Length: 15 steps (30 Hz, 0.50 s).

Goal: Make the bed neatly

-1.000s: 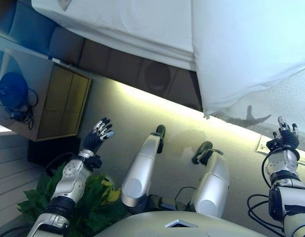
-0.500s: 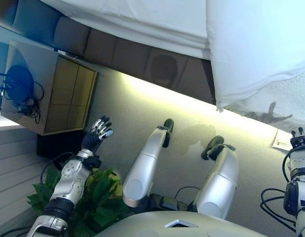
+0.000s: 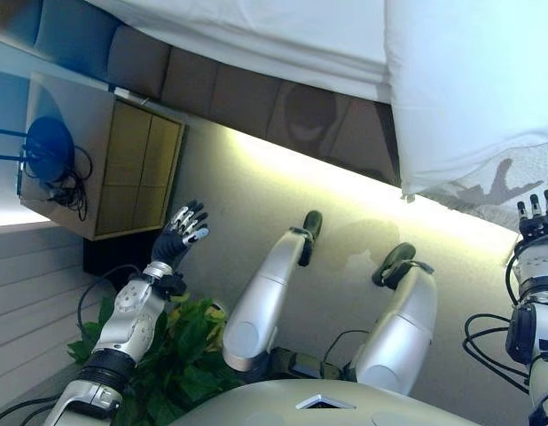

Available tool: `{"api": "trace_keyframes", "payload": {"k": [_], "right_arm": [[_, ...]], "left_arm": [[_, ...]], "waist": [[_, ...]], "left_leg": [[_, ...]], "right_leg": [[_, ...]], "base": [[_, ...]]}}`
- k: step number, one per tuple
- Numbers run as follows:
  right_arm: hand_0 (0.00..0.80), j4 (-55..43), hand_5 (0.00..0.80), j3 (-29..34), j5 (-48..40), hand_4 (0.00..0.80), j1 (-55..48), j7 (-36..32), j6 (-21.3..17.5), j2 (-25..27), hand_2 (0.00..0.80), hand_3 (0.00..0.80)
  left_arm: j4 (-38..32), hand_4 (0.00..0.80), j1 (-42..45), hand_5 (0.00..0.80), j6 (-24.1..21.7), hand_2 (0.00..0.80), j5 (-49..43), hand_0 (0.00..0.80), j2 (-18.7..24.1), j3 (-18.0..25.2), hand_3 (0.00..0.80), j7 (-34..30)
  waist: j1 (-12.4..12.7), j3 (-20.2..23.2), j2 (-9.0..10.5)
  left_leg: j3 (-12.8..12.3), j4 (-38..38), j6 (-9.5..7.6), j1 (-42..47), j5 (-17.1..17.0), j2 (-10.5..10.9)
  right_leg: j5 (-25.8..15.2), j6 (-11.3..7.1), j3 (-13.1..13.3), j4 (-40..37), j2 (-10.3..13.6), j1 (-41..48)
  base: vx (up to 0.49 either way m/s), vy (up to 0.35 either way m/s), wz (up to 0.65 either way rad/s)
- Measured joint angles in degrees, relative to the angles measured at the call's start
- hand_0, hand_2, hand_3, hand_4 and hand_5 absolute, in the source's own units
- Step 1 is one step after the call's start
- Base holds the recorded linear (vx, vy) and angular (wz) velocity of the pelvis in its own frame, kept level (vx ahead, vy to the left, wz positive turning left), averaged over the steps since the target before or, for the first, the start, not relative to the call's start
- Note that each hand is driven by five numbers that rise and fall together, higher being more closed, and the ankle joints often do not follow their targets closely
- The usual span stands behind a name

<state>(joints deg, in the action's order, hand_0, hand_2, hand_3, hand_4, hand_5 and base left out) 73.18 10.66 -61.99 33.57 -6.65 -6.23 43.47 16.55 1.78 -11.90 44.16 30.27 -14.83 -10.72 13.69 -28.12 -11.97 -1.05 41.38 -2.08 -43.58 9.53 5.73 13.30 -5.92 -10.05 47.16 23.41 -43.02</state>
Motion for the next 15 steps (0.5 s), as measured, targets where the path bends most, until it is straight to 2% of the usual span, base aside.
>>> {"api": "trace_keyframes", "payload": {"k": [3,8,15], "right_arm": [[0.0,0.2,0.0,-1.9,0.2,0.0,0.4,-1.9,1.5,-0.2,0.0,0.0],[0.0,-0.1,0.0,-3.4,0.6,0.0,0.9,-4.5,1.6,-1.9,0.0,0.0],[0.0,-1.1,0.0,-5.0,0.5,0.0,3.1,-8.4,1.6,-4.5,0.0,0.0]], "left_arm": [[0.0,0.0,-0.1,0.0,0.0,0.0,0.5,0.0,0.0,-0.7,0.0,0.4],[0.0,0.0,-0.2,0.0,0.0,0.0,0.5,0.0,0.0,-2.2,0.0,0.6],[0.0,0.0,-1.0,0.0,-0.8,0.0,0.6,0.0,0.0,-2.2,0.0,0.6]], "waist": [[0.0,0.0,-0.06],[0.1,0.1,-0.12],[1.8,0.1,-0.21]], "left_leg": [[0.3,-0.1,-0.08,0.0,-0.2,0.2],[1.0,-0.8,-0.17,-0.1,-0.5,0.6],[1.0,-2.1,-0.34,-0.1,-0.8,1.1]], "right_leg": [[-0.1,-0.08,-0.3,-0.1,0.2,0.2],[-0.4,-0.36,-1.4,-1.3,0.4,0.9],[-0.5,-0.6,-1.7,-2.1,1.0,0.8]], "base": [[0.039,0.027,0.06],[0.025,0.033,0.07],[0.009,0.042,0.04]]}}
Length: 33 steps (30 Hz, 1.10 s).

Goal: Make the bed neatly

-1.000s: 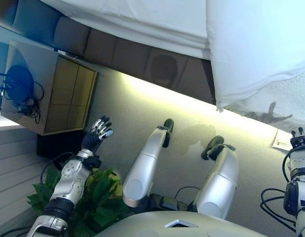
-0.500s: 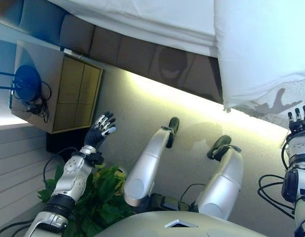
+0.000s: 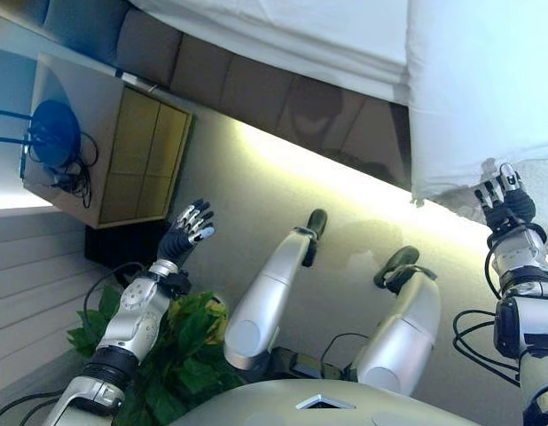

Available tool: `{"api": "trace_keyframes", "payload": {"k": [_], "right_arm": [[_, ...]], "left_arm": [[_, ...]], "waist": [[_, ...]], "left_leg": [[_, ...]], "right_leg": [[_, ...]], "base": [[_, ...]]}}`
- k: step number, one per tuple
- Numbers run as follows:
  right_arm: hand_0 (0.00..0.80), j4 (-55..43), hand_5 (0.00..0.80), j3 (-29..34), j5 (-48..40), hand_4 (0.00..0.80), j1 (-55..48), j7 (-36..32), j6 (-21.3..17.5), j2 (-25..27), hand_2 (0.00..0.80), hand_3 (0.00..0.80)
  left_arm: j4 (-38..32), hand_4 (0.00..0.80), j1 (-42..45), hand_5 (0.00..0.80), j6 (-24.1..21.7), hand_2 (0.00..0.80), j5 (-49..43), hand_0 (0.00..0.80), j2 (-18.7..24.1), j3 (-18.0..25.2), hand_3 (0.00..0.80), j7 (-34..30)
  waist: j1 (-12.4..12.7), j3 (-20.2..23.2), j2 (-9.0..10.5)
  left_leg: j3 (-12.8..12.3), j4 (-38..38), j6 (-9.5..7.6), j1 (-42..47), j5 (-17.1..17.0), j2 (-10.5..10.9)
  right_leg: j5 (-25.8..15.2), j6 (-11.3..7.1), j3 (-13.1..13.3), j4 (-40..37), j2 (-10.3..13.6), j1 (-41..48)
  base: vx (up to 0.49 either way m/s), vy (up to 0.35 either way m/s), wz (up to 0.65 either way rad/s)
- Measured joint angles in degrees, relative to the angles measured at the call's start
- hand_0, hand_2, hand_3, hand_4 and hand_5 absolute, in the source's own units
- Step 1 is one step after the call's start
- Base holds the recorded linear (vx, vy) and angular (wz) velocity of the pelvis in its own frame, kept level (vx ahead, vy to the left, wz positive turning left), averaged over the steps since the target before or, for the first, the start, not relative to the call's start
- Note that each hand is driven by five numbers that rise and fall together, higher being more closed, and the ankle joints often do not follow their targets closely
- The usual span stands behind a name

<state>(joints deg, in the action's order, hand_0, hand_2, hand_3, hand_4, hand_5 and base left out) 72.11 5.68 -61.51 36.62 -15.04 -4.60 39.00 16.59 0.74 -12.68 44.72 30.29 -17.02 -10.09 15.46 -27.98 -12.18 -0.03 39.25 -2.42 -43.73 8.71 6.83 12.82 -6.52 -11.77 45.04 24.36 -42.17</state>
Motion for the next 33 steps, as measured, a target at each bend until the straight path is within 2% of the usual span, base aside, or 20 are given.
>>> {"api": "trace_keyframes", "payload": {"k": [5,12,13,14,22,29,33], "right_arm": [[0.0,-0.2,0.0,-1.4,-2.3,0.0,1.3,-3.4,0.5,-0.3,0.0,0.0],[0.0,-0.3,0.0,-1.4,-3.3,0.0,2.0,-3.5,1.0,-0.3,0.0,0.0],[0.213,-0.3,0.213,-1.4,-3.5,0.213,2.0,-3.5,1.0,-0.3,0.213,0.213],[0.8,-0.3,0.8,-1.4,-3.9,0.8,2.0,-3.5,1.0,-0.3,0.8,0.8],[0.8,-0.6,0.8,-1.3,-5.9,0.8,1.9,-3.5,1.0,-1.3,0.8,0.8],[0.8,-4.3,0.8,-1.3,-5.9,0.8,1.8,-3.6,1.0,-5.0,0.8,0.8],[0.8,-4.5,0.8,-2.7,-0.6,0.8,1.5,-3.1,1.0,-5.7,0.8,0.8]], "left_arm": [[0.0,0.0,0.0,0.0,-0.5,0.0,0.1,0.0,0.0,0.0,0.0,-0.2],[0.0,0.0,0.0,0.0,-0.7,0.0,2.2,0.0,0.0,0.0,0.0,-0.2],[0.0,0.0,0.0,0.0,-0.7,0.0,2.2,0.0,0.0,0.0,0.0,-0.2],[0.0,0.0,0.0,0.0,-0.7,0.0,2.2,0.0,0.0,0.0,0.0,-0.3],[-0.1,0.0,0.3,0.0,-1.9,0.0,4.3,0.0,-0.1,0.0,0.0,-0.4],[-0.1,0.0,1.3,0.0,-2.3,0.0,5.7,0.0,-0.6,1.1,0.0,-1.0],[-0.1,0.0,1.5,0.0,-2.3,0.0,5.9,0.0,-1.3,2.6,0.0,-2.3]], "waist": [[1.1,0.0,-0.01],[1.1,0.0,-0.02],[1.1,0.0,-0.02],[1.1,0.0,-0.02],[1.2,0.0,-0.04],[1.5,0.1,-0.08],[2.9,0.1,-0.1]], "left_leg": [[0.1,-1.4,-0.09,0.0,-0.7,0.3],[0.3,-2.6,-0.04,0.1,-1.4,0.8],[0.3,-2.6,-0.04,0.1,-1.5,0.8],[0.3,-2.7,-0.05,0.1,-1.5,0.9],[0.8,-6.8,0.15,3.5,-3.7,1.3],[3.5,-10.9,1.02,7.0,-5.6,1.6],[4.9,-13.1,1.58,8.6,-6.8,1.8]], "right_leg": [[-0.4,-0.52,-0.3,-1.2,0.1,0.0],[-0.6,-0.84,-0.7,-1.5,0.7,0.0],[-0.6,-0.84,-0.7,-1.5,0.7,0.0],[-0.6,-0.83,-0.7,-1.5,0.7,0.0],[-1.6,-0.51,-1.6,-3.9,0.8,2.8],[-1.8,-0.09,-5.1,-6.0,0.9,7.3],[-1.7,0.01,-6.7,-6.6,1.0,9.2]], "base": [[-0.008,0.018,0.02],[-0.01,0.04,0.04],[0.005,0.046,0.01],[0.002,0.048,0.01],[0.002,0.052,0.03],[0.008,0.028,0.15],[0.005,0.023,0.15]]}}
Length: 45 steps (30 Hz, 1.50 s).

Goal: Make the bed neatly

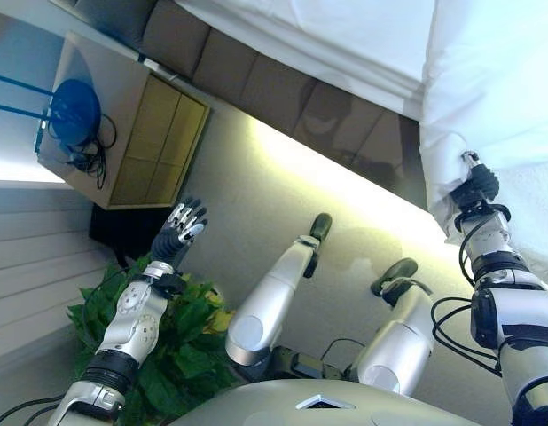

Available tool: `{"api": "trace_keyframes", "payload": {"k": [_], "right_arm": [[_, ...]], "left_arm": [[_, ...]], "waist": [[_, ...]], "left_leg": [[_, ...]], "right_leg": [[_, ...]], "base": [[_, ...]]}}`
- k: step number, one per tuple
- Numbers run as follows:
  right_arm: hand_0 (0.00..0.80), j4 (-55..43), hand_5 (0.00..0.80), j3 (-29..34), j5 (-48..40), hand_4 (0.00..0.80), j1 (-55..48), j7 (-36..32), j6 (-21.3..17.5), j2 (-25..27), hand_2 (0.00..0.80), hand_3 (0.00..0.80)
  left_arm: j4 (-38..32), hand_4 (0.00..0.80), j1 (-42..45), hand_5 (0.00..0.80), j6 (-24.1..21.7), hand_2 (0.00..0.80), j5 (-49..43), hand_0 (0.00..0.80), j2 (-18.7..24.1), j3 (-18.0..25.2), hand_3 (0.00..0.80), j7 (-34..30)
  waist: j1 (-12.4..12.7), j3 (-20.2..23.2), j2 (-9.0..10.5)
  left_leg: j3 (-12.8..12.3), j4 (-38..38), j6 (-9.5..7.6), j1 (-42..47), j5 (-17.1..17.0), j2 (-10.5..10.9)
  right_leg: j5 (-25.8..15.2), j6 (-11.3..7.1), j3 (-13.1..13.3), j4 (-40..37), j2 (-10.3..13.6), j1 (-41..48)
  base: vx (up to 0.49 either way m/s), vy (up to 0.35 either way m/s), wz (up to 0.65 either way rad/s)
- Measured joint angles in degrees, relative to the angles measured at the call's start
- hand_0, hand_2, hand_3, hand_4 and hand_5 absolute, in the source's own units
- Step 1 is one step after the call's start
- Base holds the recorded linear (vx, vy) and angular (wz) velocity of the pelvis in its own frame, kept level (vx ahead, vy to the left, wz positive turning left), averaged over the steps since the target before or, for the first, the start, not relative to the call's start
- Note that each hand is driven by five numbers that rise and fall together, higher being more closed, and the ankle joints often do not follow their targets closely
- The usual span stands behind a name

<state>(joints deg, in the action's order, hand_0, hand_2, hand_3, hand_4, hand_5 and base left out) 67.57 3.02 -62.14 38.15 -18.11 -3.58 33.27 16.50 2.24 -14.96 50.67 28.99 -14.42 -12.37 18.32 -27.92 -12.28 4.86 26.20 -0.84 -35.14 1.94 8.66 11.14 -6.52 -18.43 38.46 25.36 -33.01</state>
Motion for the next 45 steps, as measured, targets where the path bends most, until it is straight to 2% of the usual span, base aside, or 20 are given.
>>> {"api": "trace_keyframes", "payload": {"k": [7,12,19,23,24,25,26,32,37,42,45], "right_arm": [[0.8,-2.4,0.8,-8.8,15.4,0.8,0.4,3.9,1.2,-0.5,0.8,0.8],[0.8,-3.5,0.8,-13.0,19.6,0.8,0.7,7.7,3.2,-1.1,0.8,0.8],[0.8,-4.5,0.8,-19.0,30.2,0.8,3.2,12.5,8.6,-1.0,0.8,0.8],[0.8,-5.5,0.8,-23.2,34.5,0.8,5.2,12.6,12.9,-0.7,0.8,0.8],[0.772,-5.8,0.772,-24.1,34.6,0.772,5.4,12.7,13.7,-0.5,0.772,0.772],[0.417,-5.9,0.417,-24.4,34.4,0.417,5.5,12.7,14.2,-0.6,0.417,0.417],[0.0,-6.0,0.0,-24.5,34.3,0.0,5.6,12.8,14.9,-0.6,0.0,0.0],[0.0,-5.5,0.0,-25.4,31.8,0.0,5.3,16.2,17.7,-2.8,0.0,0.0],[0.0,-1.4,0.0,-22.9,26.9,0.0,4.1,16.8,17.2,-4.9,0.0,0.0],[0.0,0.6,0.0,-17.7,19.6,0.0,2.4,17.8,13.8,-6.5,0.0,0.0],[0.0,1.7,0.0,-12.9,15.8,0.0,0.3,17.2,10.3,-7.3,0.0,0.0]], "left_arm": [[-0.4,0.0,0.0,0.0,0.1,0.0,0.0,0.0,-1.8,0.1,0.0,-1.7],[-1.9,0.0,0.1,0.0,0.3,0.0,0.0,0.0,-3.2,1.0,0.0,-2.0],[-1.9,0.0,0.0,0.0,2.4,0.0,0.0,0.0,-3.9,4.7,0.0,-3.0],[-1.9,0.0,-0.2,0.0,3.9,0.0,-0.4,0.0,-3.9,5.0,0.0,-3.6],[-1.9,0.0,-0.3,0.0,4.4,0.0,-0.4,0.0,-3.9,5.0,0.0,-3.7],[-1.9,0.0,-0.3,0.0,4.6,0.0,-0.4,0.0,-3.9,5.0,0.0,-3.8],[-1.9,0.0,-0.3,0.0,4.6,0.0,-0.5,0.0,-3.9,5.0,0.0,-3.9],[-1.9,0.0,-1.0,0.0,4.6,0.0,-0.5,0.0,-3.9,5.0,0.0,-4.8],[-1.7,0.0,-1.1,0.0,4.6,0.0,-0.6,0.0,-3.9,4.8,0.0,-4.9],[-1.6,0.0,-1.1,0.0,4.5,0.0,-1.7,0.0,-3.9,4.5,0.0,-5.0],[-1.4,0.0,-1.0,0.0,4.2,0.0,-1.7,0.0,-3.9,4.3,0.0,-4.6]], "waist": [[1.5,0.0,-0.03],[3.2,0.1,-0.11],[3.8,0.3,-0.37],[4.8,1.5,-0.4],[4.8,2.0,-0.47],[4.9,2.3,-0.54],[4.9,2.5,-0.65],[5.1,3.0,-1.02],[6.4,4.0,-1.18],[6.3,4.1,-1.12],[6.3,4.9,-0.59]], "left_leg": [[2.0,-3.3,0.88,1.9,-1.9,0.5],[3.8,-5.5,1.62,3.9,-3.0,0.6],[6.3,-7.4,2.66,6.3,-3.7,0.4],[7.3,-8.7,3.31,6.5,-4.7,-0.4],[7.7,-9.1,3.46,6.5,-4.9,-0.4],[7.9,-9.2,3.58,6.5,-5.0,-0.5],[7.9,-9.3,3.66,6.6,-5.0,-0.5],[8.4,-9.4,4.31,6.6,-5.3,-1.1],[8.8,-9.4,4.52,6.4,-5.5,-1.3],[8.6,-9.3,4.43,6.2,-5.5,-1.2],[8.6,-9.1,4.34,5.2,-5.6,-1.2]], "right_leg": [[0.7,0.69,-2.4,-0.2,0.6,1.8],[1.2,1.04,-4.1,-0.6,0.7,3.8],[2.1,1.19,-6.5,-1.0,0.4,6.9],[2.6,1.7,-7.7,-1.3,-0.2,7.2],[2.7,1.8,-8.0,-1.3,-0.3,7.2],[3.0,1.83,-8.0,-1.2,-0.3,7.2],[3.2,1.93,-8.0,-1.0,-0.3,7.2],[3.5,2.41,-8.3,-0.8,-1.1,7.2],[3.6,2.65,-8.8,-0.8,-1.3,7.2],[3.5,2.52,-8.8,-0.9,-1.2,7.2],[3.1,2.48,-8.8,-1.3,-1.3,6.3]], "base": [[0.008,0.042,0.16],[0.018,-0.009,0.13],[0.037,-0.06,0.12],[0.016,-0.05,0.1],[0.002,-0.018,0.15],[0.001,-0.028,0.1],[-0.006,-0.037,0.05],[-0.017,-0.066,0.0],[-0.022,-0.032,0.02],[-0.008,0.001,0.0],[-0.021,0.005,-0.01]]}}
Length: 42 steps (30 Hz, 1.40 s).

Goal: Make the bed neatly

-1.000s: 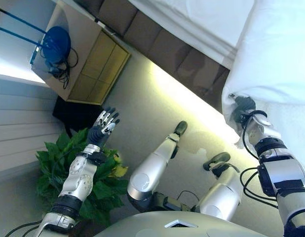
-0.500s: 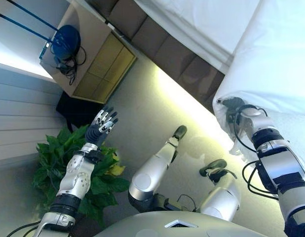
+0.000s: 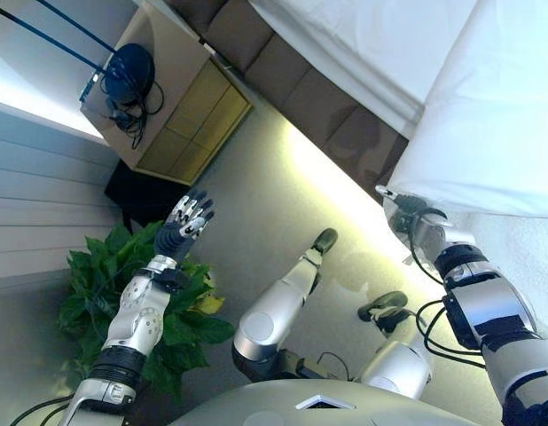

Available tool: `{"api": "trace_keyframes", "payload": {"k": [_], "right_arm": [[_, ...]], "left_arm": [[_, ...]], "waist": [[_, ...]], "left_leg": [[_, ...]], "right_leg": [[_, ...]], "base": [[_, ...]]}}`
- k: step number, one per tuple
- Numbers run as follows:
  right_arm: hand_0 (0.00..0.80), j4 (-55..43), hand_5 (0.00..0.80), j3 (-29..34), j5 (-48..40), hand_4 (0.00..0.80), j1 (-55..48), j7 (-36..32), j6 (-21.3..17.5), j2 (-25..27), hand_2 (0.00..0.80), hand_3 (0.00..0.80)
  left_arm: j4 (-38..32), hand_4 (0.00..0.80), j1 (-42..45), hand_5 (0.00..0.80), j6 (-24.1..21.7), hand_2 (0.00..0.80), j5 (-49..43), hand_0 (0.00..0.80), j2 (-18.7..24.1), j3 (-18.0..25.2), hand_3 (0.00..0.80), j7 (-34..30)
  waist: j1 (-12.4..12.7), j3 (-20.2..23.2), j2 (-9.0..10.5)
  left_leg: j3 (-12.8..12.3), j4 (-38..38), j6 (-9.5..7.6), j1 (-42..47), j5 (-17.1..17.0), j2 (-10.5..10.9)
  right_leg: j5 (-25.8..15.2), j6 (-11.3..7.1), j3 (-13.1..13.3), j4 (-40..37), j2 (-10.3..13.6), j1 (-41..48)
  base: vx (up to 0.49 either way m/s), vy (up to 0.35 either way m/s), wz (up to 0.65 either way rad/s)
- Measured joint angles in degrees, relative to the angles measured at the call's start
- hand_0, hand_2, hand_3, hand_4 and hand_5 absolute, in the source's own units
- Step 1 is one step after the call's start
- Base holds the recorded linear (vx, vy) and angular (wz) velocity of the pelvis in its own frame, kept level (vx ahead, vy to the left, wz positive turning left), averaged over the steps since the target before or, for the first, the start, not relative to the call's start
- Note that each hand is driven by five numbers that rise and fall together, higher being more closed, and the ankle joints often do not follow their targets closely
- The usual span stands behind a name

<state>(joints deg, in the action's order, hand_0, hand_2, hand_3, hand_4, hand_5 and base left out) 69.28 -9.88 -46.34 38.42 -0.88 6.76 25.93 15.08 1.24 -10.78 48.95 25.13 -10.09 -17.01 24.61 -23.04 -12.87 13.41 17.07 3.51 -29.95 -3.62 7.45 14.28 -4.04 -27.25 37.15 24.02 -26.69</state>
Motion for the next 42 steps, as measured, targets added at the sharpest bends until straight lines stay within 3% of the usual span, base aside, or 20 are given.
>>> {"api": "trace_keyframes", "payload": {"k": [7,10,13,18,31,42], "right_arm": [[0.0,1.9,0.0,10.9,-17.6,0.0,-4.5,-2.7,-5.5,-0.4,0.0,0.0],[0.0,2.0,0.0,15.3,-27.3,0.0,-6.6,-5.5,-8.1,-0.5,0.0,0.0],[0.0,2.1,0.0,17.9,-32.3,0.0,-7.6,-7.5,-10.3,-0.2,0.0,0.0],[0.0,2.1,0.0,20.8,-37.0,0.0,-9.5,-10.6,-10.6,2.3,0.0,0.0],[0.0,4.2,0.0,22.9,-35.3,0.0,-1.9,-8.0,-6.1,13.9,0.0,0.0],[0.0,4.1,0.0,21.2,-35.3,0.0,3.4,-8.7,-4.7,15.5,0.0,0.0]], "left_arm": [[0.5,0.0,0.1,0.0,-3.1,0.0,0.0,0.0,0.0,-0.8,0.0,1.0],[0.5,0.0,0.7,0.0,-4.9,0.0,0.2,0.0,0.1,-1.2,0.0,1.7],[0.5,0.0,1.0,0.0,-5.2,0.0,0.2,0.0,0.4,-1.2,0.0,2.2],[0.2,0.0,0.8,0.0,-6.2,0.0,0.2,0.0,1.4,-2.2,0.0,3.5],[-0.2,0.0,0.9,0.0,-6.3,0.0,1.6,0.0,5.4,-2.2,0.0,5.3],[-0.6,0.0,0.0,0.0,-6.2,0.0,1.6,0.0,5.4,-2.2,0.0,5.3]], "waist": [[-0.4,-0.1,0.21],[-1.1,-0.8,1.2],[-2.7,-1.4,2.13],[-3.9,-1.8,2.74],[-4.6,-2.9,3.22],[-4.6,-4.9,2.1]], "left_leg": [[-1.0,0.6,-0.73,-0.9,0.0,-0.3],[-2.4,0.7,-1.21,-1.2,0.1,-0.7],[-3.6,1.3,-1.82,-2.2,0.4,-1.2],[-5.0,1.8,-2.6,-2.8,0.7,-1.7],[-6.5,1.7,-3.3,-4.1,0.8,-1.9],[-7.6,3.4,-3.49,-5.8,1.3,-1.9]], "right_leg": [[-1.6,-0.11,0.4,-2.1,-0.8,-0.2],[-2.5,-0.43,1.7,-3.2,-1.3,-1.0],[-3.9,-0.59,2.5,-4.6,-2.0,-1.7],[-6.1,-0.98,3.5,-7.2,-2.7,-2.0],[-7.7,-1.11,4.4,-8.5,-2.8,-3.4],[-7.6,-0.88,5.8,-7.1,-2.6,-5.8]], "base": [[-0.012,-0.002,-0.06],[-0.022,-0.016,-0.21],[-0.032,-0.037,-0.21],[-0.019,-0.036,-0.19],[-0.017,-0.035,-0.05],[0.007,0.018,-0.04]]}}
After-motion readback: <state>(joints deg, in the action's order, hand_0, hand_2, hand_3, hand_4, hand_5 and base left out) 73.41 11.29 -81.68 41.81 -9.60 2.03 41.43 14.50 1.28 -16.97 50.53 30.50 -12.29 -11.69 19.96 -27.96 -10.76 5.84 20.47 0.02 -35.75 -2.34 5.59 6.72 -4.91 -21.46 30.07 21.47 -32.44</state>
